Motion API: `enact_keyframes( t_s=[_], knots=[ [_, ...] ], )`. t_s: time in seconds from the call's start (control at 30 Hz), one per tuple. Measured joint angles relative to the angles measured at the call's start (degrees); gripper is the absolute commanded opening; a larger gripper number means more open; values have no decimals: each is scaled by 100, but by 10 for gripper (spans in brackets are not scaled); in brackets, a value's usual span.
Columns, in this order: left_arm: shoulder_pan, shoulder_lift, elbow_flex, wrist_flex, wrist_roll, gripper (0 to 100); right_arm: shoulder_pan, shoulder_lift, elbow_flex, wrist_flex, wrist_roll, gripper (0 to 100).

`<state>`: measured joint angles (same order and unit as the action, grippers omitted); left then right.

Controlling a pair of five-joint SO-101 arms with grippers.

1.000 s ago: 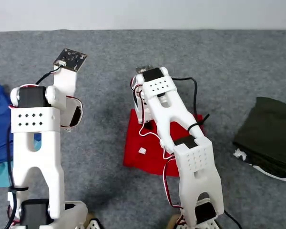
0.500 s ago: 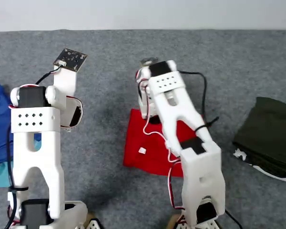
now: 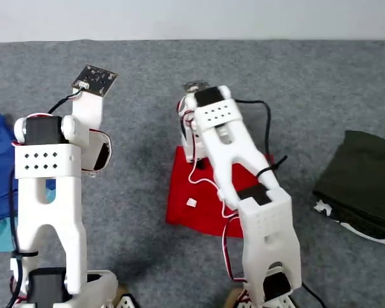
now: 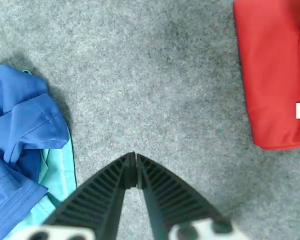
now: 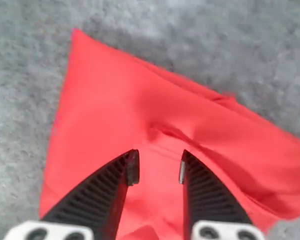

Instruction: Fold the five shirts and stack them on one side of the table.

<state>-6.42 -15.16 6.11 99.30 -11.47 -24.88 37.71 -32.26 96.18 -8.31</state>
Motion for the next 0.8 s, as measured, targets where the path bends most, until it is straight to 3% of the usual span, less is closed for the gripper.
enact_keyframes(
  t_s=[0.3,0.5,0.8],
  knots=[
    [0,0,0,0,0,5,-62,440,0,-185,0,146],
    [0,0,0,0,0,5,-26,651,0,-105,0,6],
    [0,0,0,0,0,5,246,642,-281,431,0,9]
  ],
)
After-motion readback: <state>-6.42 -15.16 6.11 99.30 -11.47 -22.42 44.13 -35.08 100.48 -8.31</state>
